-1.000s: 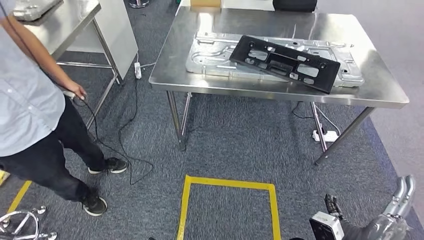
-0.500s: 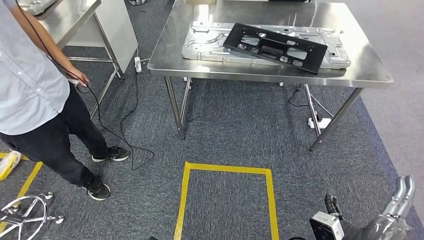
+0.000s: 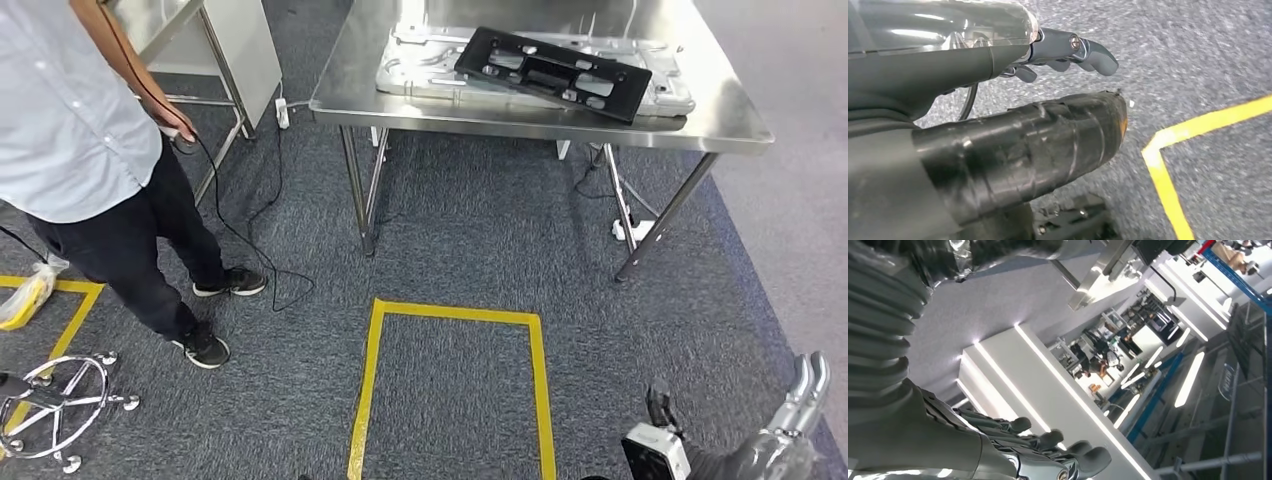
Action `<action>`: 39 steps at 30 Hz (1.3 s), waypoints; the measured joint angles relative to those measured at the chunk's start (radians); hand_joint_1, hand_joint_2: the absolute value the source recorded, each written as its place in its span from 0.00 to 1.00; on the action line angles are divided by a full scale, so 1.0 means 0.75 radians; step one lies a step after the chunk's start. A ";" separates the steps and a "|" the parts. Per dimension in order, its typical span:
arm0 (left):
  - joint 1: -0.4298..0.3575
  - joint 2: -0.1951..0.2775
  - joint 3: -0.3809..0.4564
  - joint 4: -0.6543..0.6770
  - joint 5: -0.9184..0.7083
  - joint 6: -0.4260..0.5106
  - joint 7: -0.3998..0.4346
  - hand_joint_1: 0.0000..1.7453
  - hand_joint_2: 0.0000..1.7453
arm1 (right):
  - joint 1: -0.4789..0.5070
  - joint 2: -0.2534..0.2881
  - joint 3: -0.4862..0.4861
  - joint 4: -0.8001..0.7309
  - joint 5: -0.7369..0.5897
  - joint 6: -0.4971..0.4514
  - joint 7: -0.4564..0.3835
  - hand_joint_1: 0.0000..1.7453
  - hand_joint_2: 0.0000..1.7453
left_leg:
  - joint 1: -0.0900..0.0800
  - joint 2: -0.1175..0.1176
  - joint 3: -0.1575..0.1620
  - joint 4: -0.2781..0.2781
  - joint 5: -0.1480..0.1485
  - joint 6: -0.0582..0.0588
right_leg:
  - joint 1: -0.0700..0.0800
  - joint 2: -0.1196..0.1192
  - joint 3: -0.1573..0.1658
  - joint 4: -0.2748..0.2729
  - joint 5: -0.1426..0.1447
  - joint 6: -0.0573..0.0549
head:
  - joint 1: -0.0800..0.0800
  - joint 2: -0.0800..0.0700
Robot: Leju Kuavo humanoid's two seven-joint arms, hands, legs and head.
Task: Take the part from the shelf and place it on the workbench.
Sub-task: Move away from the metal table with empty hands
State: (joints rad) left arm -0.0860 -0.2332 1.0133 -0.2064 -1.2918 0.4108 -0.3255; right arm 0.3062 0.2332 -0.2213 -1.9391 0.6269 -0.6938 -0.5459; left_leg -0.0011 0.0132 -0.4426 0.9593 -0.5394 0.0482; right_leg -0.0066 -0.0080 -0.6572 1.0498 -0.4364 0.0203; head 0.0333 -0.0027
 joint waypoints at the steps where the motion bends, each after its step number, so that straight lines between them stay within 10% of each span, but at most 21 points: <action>1: 0.001 -0.001 0.001 0.000 0.001 0.000 0.000 0.00 0.00 | 0.001 0.000 0.000 0.001 -0.003 0.000 0.003 0.00 0.00 | 0.002 0.004 -0.015 -0.002 0.015 0.011 | -0.002 0.003 -0.015 0.051 -0.059 0.005 | 0.000 0.000; 4: 0.001 -0.001 0.001 0.000 0.002 -0.001 0.000 0.00 0.00 | 0.003 -0.002 0.001 0.008 -0.008 0.000 0.014 0.00 0.00 | -0.005 0.009 -0.070 0.003 0.054 0.022 | -0.011 0.005 -0.062 0.287 -0.212 0.020 | 0.000 0.000; 6: 0.002 -0.001 0.001 0.000 0.003 -0.002 -0.003 0.00 0.00 | 0.004 -0.004 0.002 0.014 -0.010 0.000 0.022 0.00 0.00 | -0.006 0.011 -0.107 0.011 0.077 0.018 | -0.017 0.005 -0.039 0.340 -0.168 0.027 | 0.000 0.000; 8: 0.001 -0.001 0.001 0.000 0.003 -0.003 -0.009 0.00 0.00 | 0.004 -0.007 0.003 0.018 -0.011 0.000 0.028 0.00 0.00 | -0.006 0.010 -0.141 0.027 0.095 0.009 | -0.024 0.004 0.070 0.219 -0.095 0.028 | 0.000 0.000; 11: 0.000 -0.001 0.001 0.000 0.005 -0.004 -0.017 0.00 0.00 | 0.003 -0.014 0.006 0.019 -0.011 0.000 0.036 0.00 0.00 | -0.010 0.009 -0.177 0.058 0.112 -0.012 | -0.020 0.006 0.240 -0.037 -0.130 0.013 | -0.001 0.000; 14: 0.000 -0.001 0.001 0.000 0.009 -0.004 -0.019 0.00 0.00 | 0.007 -0.020 0.007 0.025 -0.011 0.000 0.048 0.00 0.00 | -0.008 0.007 -0.200 0.072 0.120 -0.038 | -0.017 0.007 0.239 -0.081 -0.138 -0.017 | -0.001 0.000; 20: 0.007 -0.001 0.001 0.000 0.012 -0.004 -0.019 0.00 0.00 | 0.010 -0.027 0.008 0.045 -0.008 0.000 0.069 0.00 0.00 | 0.003 -0.004 -0.333 0.441 -0.097 -0.064 | -0.007 0.016 0.191 -0.079 -0.097 -0.053 | -0.004 0.000; 26: 0.012 0.000 0.003 0.000 0.012 -0.004 -0.020 0.00 0.00 | 0.006 -0.033 0.006 0.072 -0.030 0.000 0.095 0.00 0.00 | 0.003 -0.090 -0.092 0.073 0.047 -0.030 | 0.001 0.073 0.167 -0.060 -0.086 -0.039 | -0.003 0.000; 30: 0.009 -0.001 0.004 0.000 0.012 -0.004 -0.020 0.00 0.00 | 0.007 -0.036 -0.004 0.094 -0.055 0.000 0.102 0.00 0.00 | 0.010 -0.055 -0.085 0.031 0.052 -0.010 | 0.002 0.084 0.143 -0.037 -0.091 -0.010 | -0.002 0.000; 35: 0.013 -0.001 0.005 0.000 0.011 -0.005 -0.017 0.00 0.00 | 0.003 -0.040 -0.035 0.145 -0.086 0.004 0.106 0.00 0.00 | 0.009 0.019 -0.089 0.022 0.059 0.008 | -0.011 0.026 -0.022 0.295 -0.244 0.016 | 0.003 0.000; 39: 0.012 -0.002 0.006 0.000 0.011 -0.006 -0.017 0.00 0.00 | 0.002 -0.045 -0.062 0.176 -0.100 0.007 0.106 0.00 0.00 | 0.009 0.070 -0.088 0.042 0.041 -0.007 | -0.021 -0.027 0.086 0.082 -0.107 0.027 | 0.004 0.000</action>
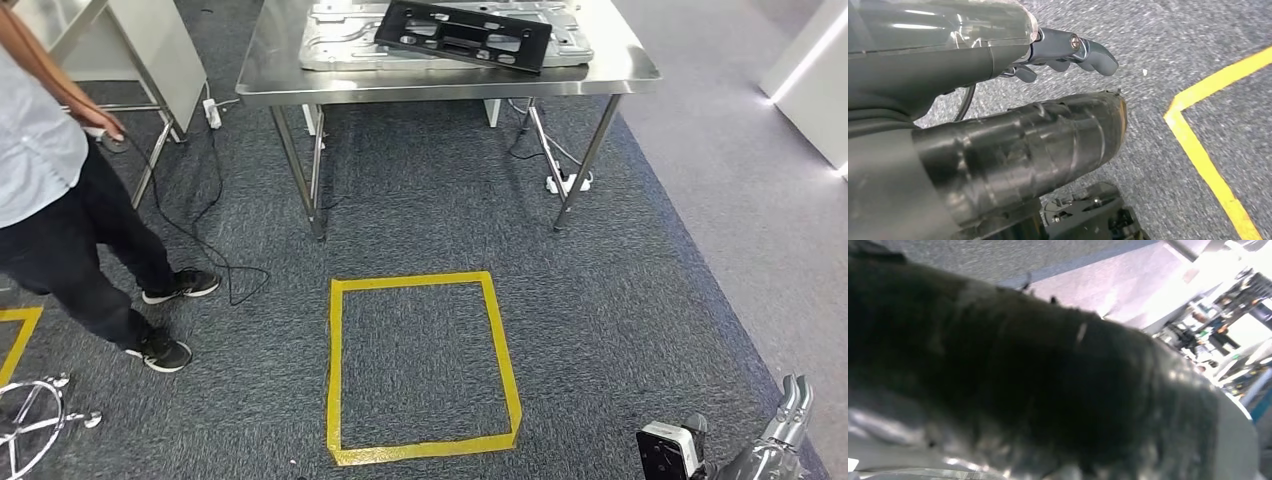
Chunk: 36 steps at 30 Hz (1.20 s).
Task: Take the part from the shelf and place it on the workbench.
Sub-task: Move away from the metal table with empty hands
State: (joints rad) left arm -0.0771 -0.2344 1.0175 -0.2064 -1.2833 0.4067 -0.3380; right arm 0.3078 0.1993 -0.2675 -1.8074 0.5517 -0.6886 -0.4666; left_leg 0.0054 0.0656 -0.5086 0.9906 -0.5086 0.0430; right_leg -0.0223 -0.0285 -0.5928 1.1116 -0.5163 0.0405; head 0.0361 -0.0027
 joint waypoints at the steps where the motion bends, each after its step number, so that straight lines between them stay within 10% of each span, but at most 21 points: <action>1: 0.000 0.000 0.000 0.000 0.000 0.000 0.000 0.00 0.00 | -0.001 -0.001 -0.003 0.005 -0.001 0.000 0.000 0.00 0.00 | -0.002 0.009 0.000 0.007 -0.006 -0.008 | 0.003 -0.018 0.031 -0.066 0.022 -0.005 | -0.001 0.000; 6: -0.005 0.000 0.003 0.000 0.000 0.000 -0.002 0.00 0.00 | 0.000 -0.001 -0.025 0.021 -0.005 0.000 -0.005 0.00 0.00 | -0.002 0.025 -0.005 0.034 -0.033 -0.043 | 0.011 0.004 0.039 -0.117 0.036 -0.046 | -0.004 0.000; 10: -0.002 0.000 0.005 0.000 0.000 0.001 -0.002 0.00 0.00 | -0.004 -0.001 -0.034 0.027 -0.007 0.001 -0.008 0.00 0.00 | 0.005 -0.066 -0.131 0.316 -0.190 -0.055 | 0.012 0.042 0.029 -0.121 0.047 -0.070 | -0.005 0.000; 12: 0.002 0.000 0.006 0.000 0.000 0.001 -0.001 0.00 0.00 | -0.003 -0.001 -0.038 0.030 -0.012 0.001 -0.009 0.00 0.00 | 0.005 -0.074 -0.175 0.406 -0.203 -0.051 | 0.017 0.067 0.024 -0.117 0.048 -0.072 | -0.004 0.000; 16: 0.003 0.001 0.007 0.000 0.001 0.001 0.001 0.00 0.00 | -0.002 -0.001 -0.049 0.031 -0.020 0.001 -0.012 0.00 0.00 | 0.005 -0.123 -0.050 0.129 -0.041 -0.025 | 0.021 0.116 0.023 -0.108 0.050 -0.068 | -0.004 0.000; 18: 0.002 0.001 0.008 0.000 0.000 0.002 0.001 0.00 0.00 | -0.002 -0.001 -0.054 0.031 -0.021 0.003 -0.012 0.00 0.00 | 0.001 -0.155 -0.015 0.043 -0.019 -0.017 | 0.019 0.136 0.014 -0.106 0.056 -0.054 | -0.004 0.000; 22: 0.001 -0.001 0.008 0.000 0.002 0.003 0.003 0.00 0.00 | 0.003 0.002 -0.084 0.032 -0.041 0.025 -0.013 0.00 0.00 | 0.002 -0.119 -0.009 0.015 0.000 0.007 | 0.016 0.130 -0.008 -0.083 0.046 -0.023 | -0.003 0.000; 27: 0.005 -0.002 0.009 0.000 0.003 0.005 0.007 0.00 0.00 | -0.018 0.021 -0.199 0.075 -0.075 0.119 -0.030 0.00 0.00 | -0.005 -0.042 -0.018 0.006 0.009 0.025 | 0.006 0.053 -0.159 0.248 -0.117 0.002 | 0.000 0.000; 32: 0.004 -0.005 0.009 0.000 0.004 0.005 0.012 0.00 0.00 | -0.091 0.048 -0.421 0.224 -0.040 0.235 -0.064 0.00 0.00 | -0.012 0.023 -0.011 0.013 -0.003 0.007 | 0.007 -0.026 0.029 -0.087 0.037 -0.003 | 0.000 0.000; 36: -0.001 -0.009 0.010 0.000 0.004 0.005 0.014 0.00 0.00 | -0.183 0.056 -0.676 0.435 0.014 0.304 -0.122 0.00 0.00 | -0.012 0.046 -0.005 0.017 -0.013 -0.019 | 0.017 -0.011 0.041 -0.131 0.048 -0.035 | -0.001 0.000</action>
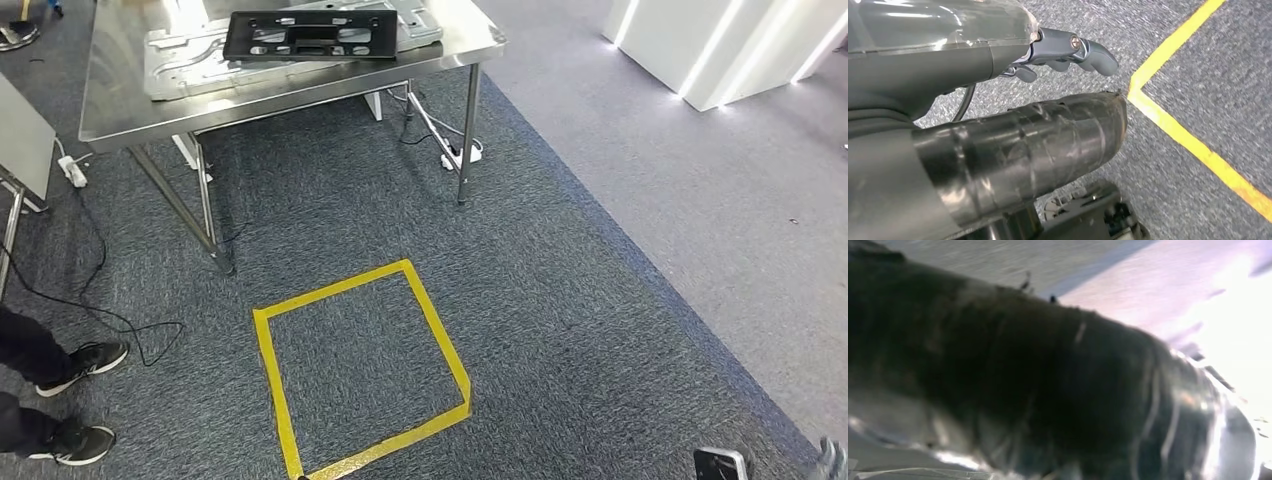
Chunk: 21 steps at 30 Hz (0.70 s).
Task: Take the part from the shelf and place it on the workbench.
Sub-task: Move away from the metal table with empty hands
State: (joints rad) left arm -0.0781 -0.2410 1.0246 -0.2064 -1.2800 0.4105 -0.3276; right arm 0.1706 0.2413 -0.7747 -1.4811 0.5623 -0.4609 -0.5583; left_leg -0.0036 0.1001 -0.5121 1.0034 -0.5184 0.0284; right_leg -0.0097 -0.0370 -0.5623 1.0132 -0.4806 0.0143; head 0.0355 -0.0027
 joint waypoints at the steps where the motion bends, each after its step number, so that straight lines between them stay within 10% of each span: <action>1: 0.000 -0.001 0.000 0.000 0.000 0.000 0.001 0.00 0.00 | -0.015 0.001 -0.058 0.047 0.011 0.007 -0.008 0.00 0.00 | 0.003 -0.018 -0.004 0.013 -0.014 -0.007 | -0.003 0.010 0.001 -0.004 0.003 -0.007 | 0.000 0.000; 5: 0.007 -0.002 0.001 0.000 0.001 -0.001 0.004 0.00 0.00 | -0.103 -0.009 -0.233 0.270 0.039 0.010 0.005 0.00 0.00 | 0.009 -0.109 -0.127 0.284 -0.161 -0.018 | -0.005 0.066 -0.006 -0.011 0.015 -0.029 | -0.001 0.000; 7: 0.010 -0.002 0.002 0.000 0.001 -0.001 0.006 0.00 0.00 | -0.157 -0.024 -0.342 0.445 0.031 0.006 0.028 0.00 0.00 | 0.010 -0.119 -0.162 0.356 -0.161 -0.016 | -0.003 0.101 -0.008 -0.007 0.016 -0.030 | -0.001 0.000; 11: 0.010 -0.001 0.005 0.000 0.002 0.000 0.013 0.00 0.00 | -0.208 -0.045 -0.504 0.709 -0.017 -0.015 0.042 0.00 0.00 | 0.014 -0.190 -0.046 0.085 -0.009 -0.002 | -0.003 0.163 -0.014 0.008 0.015 -0.020 | 0.000 0.000; 15: 0.005 -0.002 0.007 0.000 0.002 0.000 0.016 0.00 0.00 | -0.255 -0.070 -0.610 0.910 -0.069 -0.032 0.074 0.00 0.00 | 0.012 -0.194 -0.018 0.014 0.009 0.021 | -0.010 0.213 -0.033 0.009 0.025 0.015 | 0.000 0.000; 21: 0.011 -0.003 0.012 0.000 0.013 0.005 0.014 0.00 0.00 | -0.292 -0.101 -0.719 1.128 -0.099 -0.098 0.164 0.00 0.00 | 0.004 -0.091 -0.017 -0.008 0.026 0.053 | -0.010 0.065 -0.194 0.345 -0.148 0.039 | 0.002 0.000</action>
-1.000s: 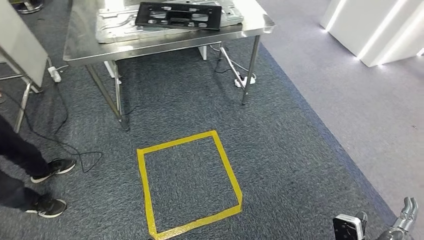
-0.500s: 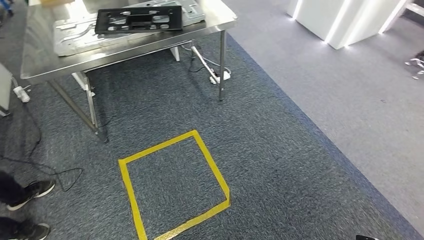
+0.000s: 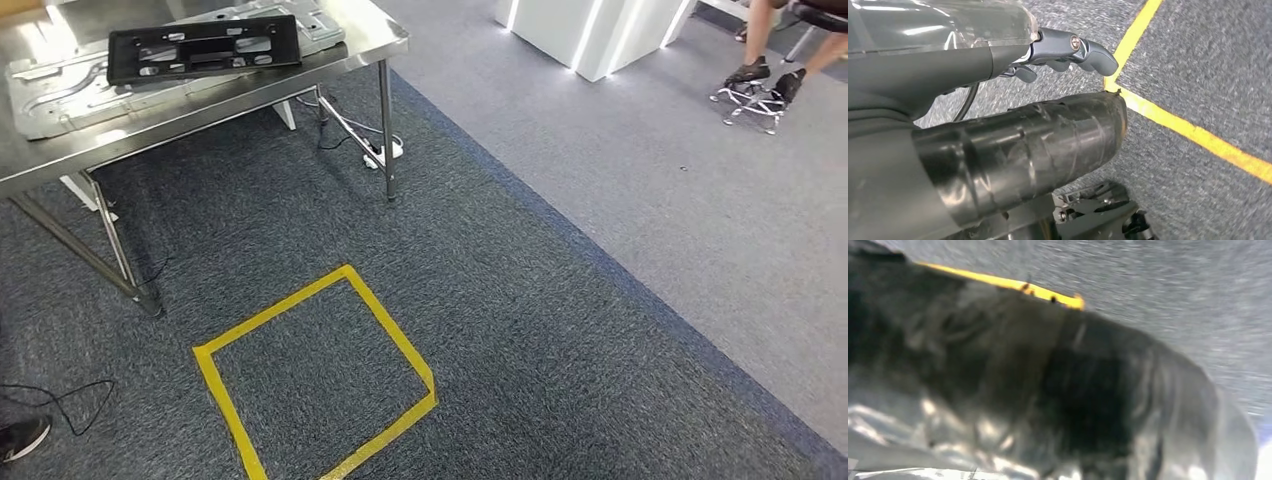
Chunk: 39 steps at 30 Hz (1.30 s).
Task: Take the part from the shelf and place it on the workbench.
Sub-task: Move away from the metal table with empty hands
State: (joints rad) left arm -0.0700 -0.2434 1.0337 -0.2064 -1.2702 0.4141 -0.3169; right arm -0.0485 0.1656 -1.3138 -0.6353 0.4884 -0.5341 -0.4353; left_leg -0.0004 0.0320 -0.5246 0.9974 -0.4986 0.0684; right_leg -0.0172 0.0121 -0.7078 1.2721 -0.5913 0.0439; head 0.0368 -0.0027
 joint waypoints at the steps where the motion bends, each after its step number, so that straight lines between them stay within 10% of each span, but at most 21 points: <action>1: 0.000 0.000 0.002 0.000 0.001 0.001 0.000 0.00 0.00 | -0.003 -0.003 -0.008 0.027 0.000 -0.009 0.015 0.00 0.00 | -0.003 0.019 -0.001 0.000 -0.001 0.001 | 0.000 -0.006 -0.004 0.015 0.005 0.001 | 0.000 0.000; 6: -0.004 -0.002 0.012 0.000 0.005 0.003 -0.002 0.00 0.00 | -0.014 -0.011 -0.039 0.125 -0.004 -0.051 0.090 0.00 0.00 | -0.013 0.084 0.013 0.003 -0.016 -0.016 | 0.015 -0.092 0.193 -0.329 0.144 -0.023 | -0.001 0.000; 9: -0.011 -0.004 0.018 0.000 0.007 0.004 -0.002 0.00 0.00 | -0.019 -0.012 -0.050 0.173 0.009 -0.076 0.141 0.00 0.00 | -0.014 0.109 0.021 0.005 -0.025 -0.037 | 0.020 -0.071 0.199 -0.351 0.151 -0.041 | -0.001 0.000; 12: -0.012 -0.006 0.021 0.000 0.007 0.007 -0.002 0.00 0.00 | -0.022 -0.011 -0.056 0.220 0.034 -0.096 0.204 0.00 0.00 | -0.006 0.028 -0.015 0.103 -0.094 -0.059 | 0.009 -0.033 0.204 -0.364 0.162 -0.063 | -0.002 0.000; 15: -0.005 -0.006 0.024 0.000 0.006 0.008 0.001 0.00 0.00 | -0.026 -0.009 -0.056 0.264 0.078 -0.101 0.259 0.00 0.00 | 0.001 -0.028 -0.133 0.356 -0.208 -0.068 | 0.011 0.011 0.198 -0.363 0.164 -0.073 | -0.003 0.000; 17: -0.003 -0.006 0.026 0.000 0.003 0.010 0.003 0.00 0.00 | -0.024 -0.005 -0.050 0.298 0.153 -0.091 0.319 0.00 0.00 | 0.004 -0.032 -0.145 0.373 -0.178 -0.070 | 0.011 0.047 0.198 -0.358 0.164 -0.073 | -0.003 0.000; 20: -0.003 -0.006 0.026 0.000 -0.003 0.012 0.004 0.00 0.00 | -0.022 0.010 -0.007 0.352 0.286 -0.069 0.412 0.00 0.00 | 0.014 -0.098 -0.041 0.126 -0.043 -0.066 | 0.011 0.100 0.194 -0.341 0.159 -0.063 | -0.003 0.000; 22: -0.003 -0.005 0.026 0.000 -0.009 0.012 0.004 0.00 0.00 | -0.023 0.024 0.027 0.380 0.317 -0.061 0.446 0.00 0.00 | 0.016 -0.142 -0.008 0.042 -0.021 -0.061 | 0.010 0.128 0.182 -0.329 0.157 -0.049 | -0.003 0.000; 25: -0.008 -0.005 0.026 0.000 -0.016 0.012 0.002 0.00 0.00 | -0.018 0.046 0.054 0.416 0.339 -0.041 0.485 0.00 0.00 | 0.011 -0.109 0.001 0.026 -0.013 -0.036 | 0.006 0.147 0.170 -0.328 0.160 -0.023 | -0.002 0.000; 31: 0.000 -0.004 0.027 0.000 -0.026 0.014 0.000 0.00 0.00 | -0.020 0.075 0.125 0.463 0.430 0.010 0.513 0.00 0.00 | 0.005 0.007 0.001 0.007 -0.001 -0.007 | 0.001 -0.004 0.002 0.026 -0.011 -0.001 | 0.003 0.000; 36: -0.003 -0.003 0.026 0.000 -0.034 0.014 0.002 0.00 0.00 | -0.018 0.079 0.173 0.483 0.499 0.061 0.505 0.00 0.00 | -0.002 0.076 0.017 0.009 -0.018 -0.022 | 0.010 -0.084 0.178 -0.293 0.145 -0.016 | 0.003 0.000; 39: -0.008 -0.002 0.025 0.000 -0.042 0.013 -0.006 0.00 0.00 | -0.018 0.081 0.220 0.492 0.545 0.108 0.472 0.00 0.00 | -0.005 0.107 0.027 0.008 -0.025 -0.044 | 0.023 -0.082 0.193 -0.341 0.152 -0.037 | 0.002 0.000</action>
State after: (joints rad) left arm -0.0763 -0.2449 1.0526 -0.2064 -1.3014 0.4238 -0.3211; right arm -0.0620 0.2264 -1.1488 -0.2664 0.8973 -0.4528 -0.0816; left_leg -0.0043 0.1126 -0.5045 1.0037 -0.5175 0.0352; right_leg 0.0004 -0.0495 -0.5634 1.0162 -0.4769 0.0158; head 0.0386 -0.0027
